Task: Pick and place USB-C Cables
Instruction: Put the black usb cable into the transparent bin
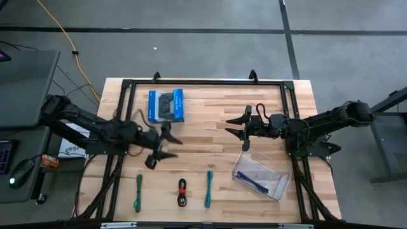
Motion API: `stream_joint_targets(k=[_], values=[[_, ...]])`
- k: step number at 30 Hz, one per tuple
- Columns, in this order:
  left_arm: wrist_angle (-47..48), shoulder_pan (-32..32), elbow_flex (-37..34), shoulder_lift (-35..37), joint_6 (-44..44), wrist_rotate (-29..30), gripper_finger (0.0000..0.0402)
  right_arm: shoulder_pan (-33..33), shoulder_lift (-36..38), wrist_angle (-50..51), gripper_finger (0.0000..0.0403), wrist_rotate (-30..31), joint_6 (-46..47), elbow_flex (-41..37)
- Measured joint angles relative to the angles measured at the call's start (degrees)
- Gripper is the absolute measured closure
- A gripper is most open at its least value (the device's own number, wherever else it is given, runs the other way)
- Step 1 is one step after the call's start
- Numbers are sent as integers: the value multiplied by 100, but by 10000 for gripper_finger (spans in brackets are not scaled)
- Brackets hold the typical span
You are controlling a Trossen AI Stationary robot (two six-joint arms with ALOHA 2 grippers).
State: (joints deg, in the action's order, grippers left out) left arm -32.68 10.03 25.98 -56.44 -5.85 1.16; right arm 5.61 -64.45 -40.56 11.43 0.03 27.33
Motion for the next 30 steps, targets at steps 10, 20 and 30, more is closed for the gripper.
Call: stream_joint_targets(k=[10, 20, 30], values=[[1630, 598, 1093, -1636, 803, -1315, 181, 2, -2, 50, 265, -3, 11, 2], [1788, 1078, 1215, -2817, 812, -1300, 181, 2, -2, 75, 265, -3, 0, 2], [3257, 1418, 2325, -3977, 1201, -1242, 181, 2, -4, 94, 265, -2, -2, 2]])
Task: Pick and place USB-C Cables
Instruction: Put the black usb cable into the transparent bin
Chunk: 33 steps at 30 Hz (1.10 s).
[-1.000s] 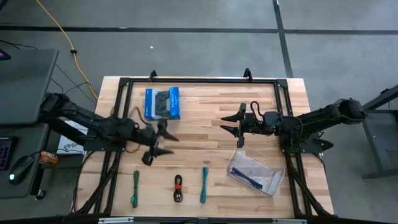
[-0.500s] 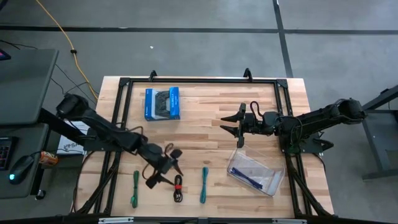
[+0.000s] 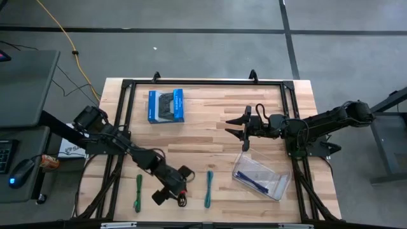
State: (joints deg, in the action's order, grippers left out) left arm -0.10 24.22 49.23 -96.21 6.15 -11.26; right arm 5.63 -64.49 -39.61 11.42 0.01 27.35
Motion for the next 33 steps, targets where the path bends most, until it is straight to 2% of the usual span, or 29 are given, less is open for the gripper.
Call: stream_joint_targets(k=[3, 6, 11, 13, 22, 27, 33], values=[[605, 64, 351, -329, 518, 17, 181, 0, 0, 34, 265, 1, 10, 0], [809, 107, 571, -601, 1006, 85, 181, 0, -4, 73, 265, 1, 11, 0], [1106, 147, 764, -744, 1692, 899, 181, 0, -4, 111, 265, 1, 13, 0], [1111, 139, 813, -745, 1881, 1041, 181, 0, -7, 123, 265, 1, 10, 0], [1506, 145, 798, -818, 2140, 1063, 181, 0, -7, 125, 265, 1, 13, 0], [1362, 55, 800, -946, 2153, 1105, 181, 1, -7, 124, 265, 1, 15, 0], [1369, -79, 809, -1022, 1728, 986, 181, 1, -7, 125, 265, 1, 15, 0]])
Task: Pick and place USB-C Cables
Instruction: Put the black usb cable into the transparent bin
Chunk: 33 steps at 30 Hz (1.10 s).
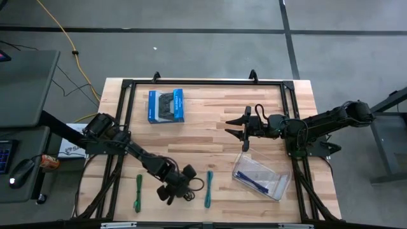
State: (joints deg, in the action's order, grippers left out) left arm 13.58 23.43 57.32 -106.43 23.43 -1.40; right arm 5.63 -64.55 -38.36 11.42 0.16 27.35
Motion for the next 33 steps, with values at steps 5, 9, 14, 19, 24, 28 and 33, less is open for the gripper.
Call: stream_joint_targets(k=[5, 9, 14, 19, 24, 28, 33], values=[[-2, -13, -2, -4, -233, -25, 183, 0, 0, -1, 265, 0, 0, 0], [-2, 25, -2, -7, -231, 2, 201, 0, 0, -1, 265, 0, 0, 0], [0, 28, -7, -13, -231, -18, 247, 0, 0, -1, 265, 0, 0, 0], [12, 29, -7, -10, -252, -3, 322, -1, 0, -1, 265, 0, 1, 0], [103, 17, -10, 78, -380, 88, 387, 1, 0, 1, 265, 0, 2, 0], [195, 17, -20, 157, -492, 77, 388, 1, 0, 1, 265, 0, 2, 0], [195, 19, -19, 219, -633, 44, 389, 2, 0, 38, 265, 0, 2, 0]])
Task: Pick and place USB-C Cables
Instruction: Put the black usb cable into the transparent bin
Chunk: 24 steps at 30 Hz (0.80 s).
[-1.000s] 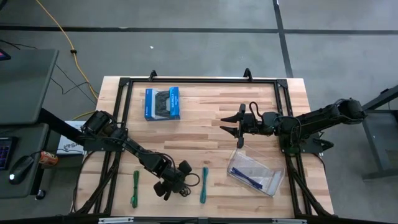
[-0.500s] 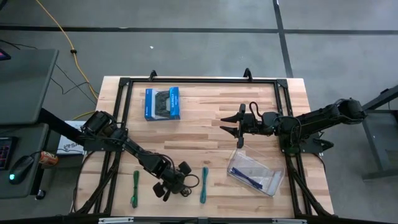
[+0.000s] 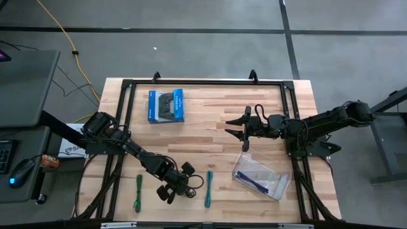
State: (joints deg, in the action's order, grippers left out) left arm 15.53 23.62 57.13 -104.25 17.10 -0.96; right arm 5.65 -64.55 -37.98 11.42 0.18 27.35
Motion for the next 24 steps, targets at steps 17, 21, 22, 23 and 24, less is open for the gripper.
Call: stream_joint_targets(k=[17, 21, 22, 23, 24], values=[[784, -82, 703, 1432, -245, 37, 393, -1, 0, 53, 265, 0, 0, -2], [361, -160, 502, 2288, -95, 175, 393, 0, 2, 80, 265, 0, 1, -4], [174, -162, 405, 2505, -29, 182, 393, 0, 2, 73, 265, 0, 0, -4], [-60, -159, 307, 2690, 27, 174, 393, -1, 2, 78, 265, 0, 0, -4], [-369, -153, 201, 2855, 51, 114, 394, 0, 2, 88, 265, 0, 2, -4]])
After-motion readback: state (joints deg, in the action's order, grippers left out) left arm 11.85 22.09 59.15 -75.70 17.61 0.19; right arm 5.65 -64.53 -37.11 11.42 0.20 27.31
